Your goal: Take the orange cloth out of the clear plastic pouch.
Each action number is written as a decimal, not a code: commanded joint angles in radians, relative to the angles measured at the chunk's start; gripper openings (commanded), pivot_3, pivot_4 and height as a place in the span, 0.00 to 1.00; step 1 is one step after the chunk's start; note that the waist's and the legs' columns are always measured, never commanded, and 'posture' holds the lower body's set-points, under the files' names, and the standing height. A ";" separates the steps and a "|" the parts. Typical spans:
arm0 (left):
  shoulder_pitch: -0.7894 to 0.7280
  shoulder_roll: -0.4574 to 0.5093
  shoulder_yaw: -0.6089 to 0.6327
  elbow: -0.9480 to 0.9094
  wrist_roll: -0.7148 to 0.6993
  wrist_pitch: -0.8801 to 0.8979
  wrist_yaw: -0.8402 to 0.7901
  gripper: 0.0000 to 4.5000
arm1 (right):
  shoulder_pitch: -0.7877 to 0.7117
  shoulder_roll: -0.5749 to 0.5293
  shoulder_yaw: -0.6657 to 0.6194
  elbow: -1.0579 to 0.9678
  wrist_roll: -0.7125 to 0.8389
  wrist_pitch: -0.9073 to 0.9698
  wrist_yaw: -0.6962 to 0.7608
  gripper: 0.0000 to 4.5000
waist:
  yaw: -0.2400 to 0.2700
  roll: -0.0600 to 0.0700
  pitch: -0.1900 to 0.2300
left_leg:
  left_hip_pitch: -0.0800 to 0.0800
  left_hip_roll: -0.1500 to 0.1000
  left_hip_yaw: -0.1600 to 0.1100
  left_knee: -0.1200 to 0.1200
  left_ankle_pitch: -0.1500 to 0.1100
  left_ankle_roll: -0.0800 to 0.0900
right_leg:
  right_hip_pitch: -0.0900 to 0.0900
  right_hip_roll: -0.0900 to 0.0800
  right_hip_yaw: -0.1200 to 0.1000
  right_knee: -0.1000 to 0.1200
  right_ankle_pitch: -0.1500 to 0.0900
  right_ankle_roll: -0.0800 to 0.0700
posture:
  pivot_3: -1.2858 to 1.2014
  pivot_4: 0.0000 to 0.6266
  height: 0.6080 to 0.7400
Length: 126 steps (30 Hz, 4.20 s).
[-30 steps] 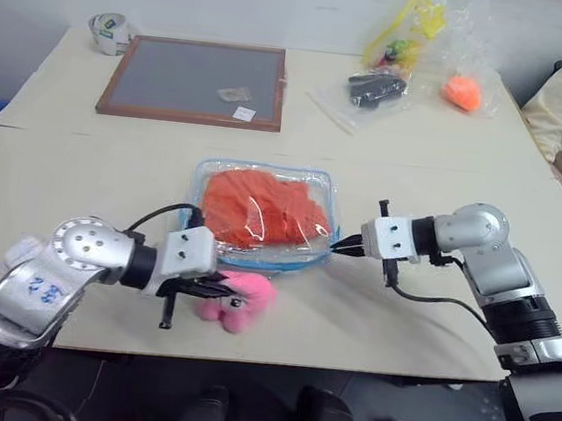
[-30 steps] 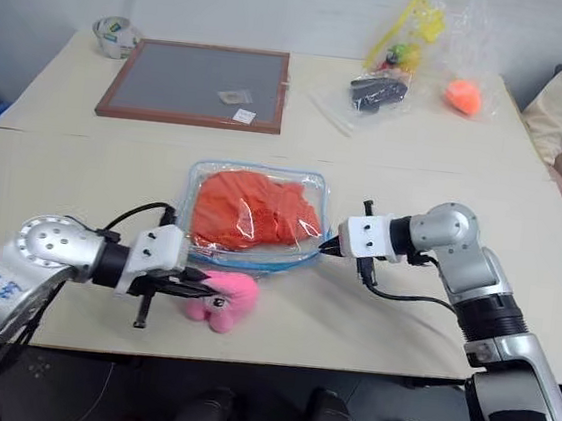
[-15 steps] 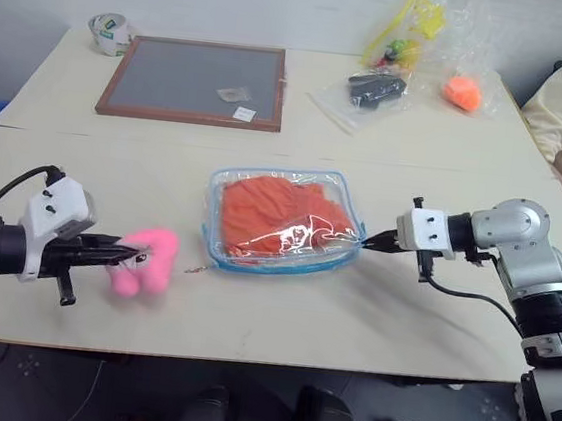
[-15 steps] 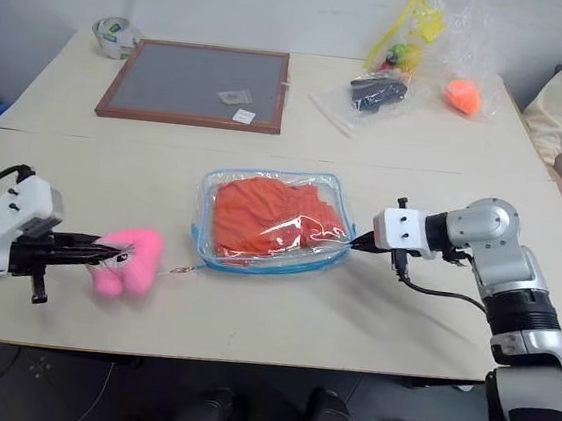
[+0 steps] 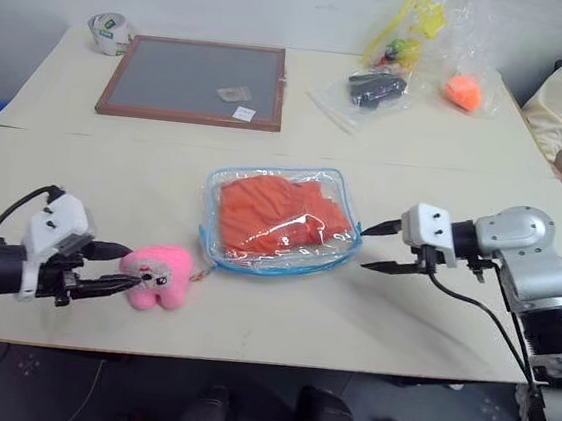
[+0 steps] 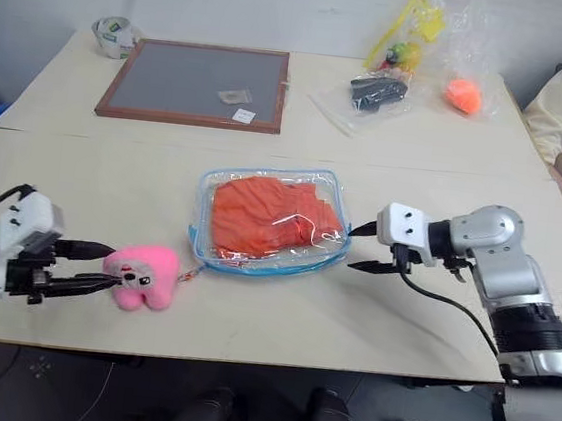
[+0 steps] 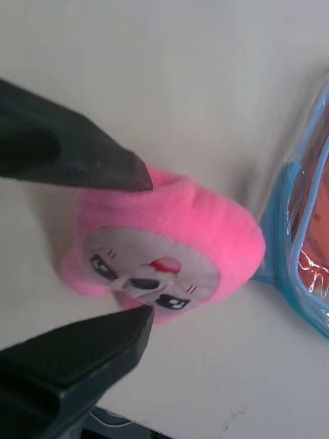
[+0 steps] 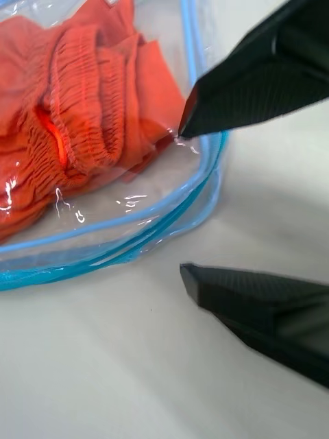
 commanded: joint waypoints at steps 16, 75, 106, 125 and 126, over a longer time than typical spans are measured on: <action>-0.600 -0.118 -0.816 -0.027 0.387 -0.369 0.093 0.99 | 0.247 -0.034 -0.178 -0.552 0.360 0.563 -0.172 1.00 | 0.013 0.000 0.000 | -0.001 -0.005 0.005 0.000 -0.001 0.000 | -0.003 0.002 0.003 0.001 0.001 0.000 | 0.52 0.24 1.00; -0.623 -0.439 -0.634 -0.093 0.285 -0.082 0.345 0.00 | 0.085 0.261 0.228 -0.164 -0.548 -0.194 -0.799 0.60 | 0.016 -0.001 -0.001 | -0.006 -0.001 0.004 0.008 -0.001 0.002 | -0.007 0.001 0.005 0.007 0.001 0.001 | 0.52 0.24 1.00; -0.655 -0.427 -0.653 -0.085 0.267 -0.061 0.348 0.00 | -0.187 0.430 0.442 0.427 -0.968 -0.465 -1.152 0.29 | -0.025 -0.003 -0.002 | -0.004 0.000 0.003 0.009 0.000 0.001 | -0.007 0.001 0.005 0.010 0.001 0.000 | 0.52 0.24 1.00; -0.623 -0.387 -0.808 0.056 0.481 -0.338 0.337 0.62 | -0.118 0.417 0.398 0.360 -0.925 -0.457 -1.104 0.00 | -0.022 -0.004 -0.003 | 0.001 0.000 -0.002 0.007 0.000 0.001 | 0.004 0.000 0.001 0.004 0.001 0.000 | 0.52 0.24 1.00; -0.625 -0.394 -0.817 0.072 0.498 -0.352 0.343 0.62 | -0.118 0.417 0.398 0.358 -0.925 -0.455 -1.103 0.00 | -0.022 -0.004 -0.003 | 0.001 0.000 -0.002 0.006 0.000 0.001 | 0.004 0.000 0.001 0.004 0.001 0.000 | 0.52 0.24 1.00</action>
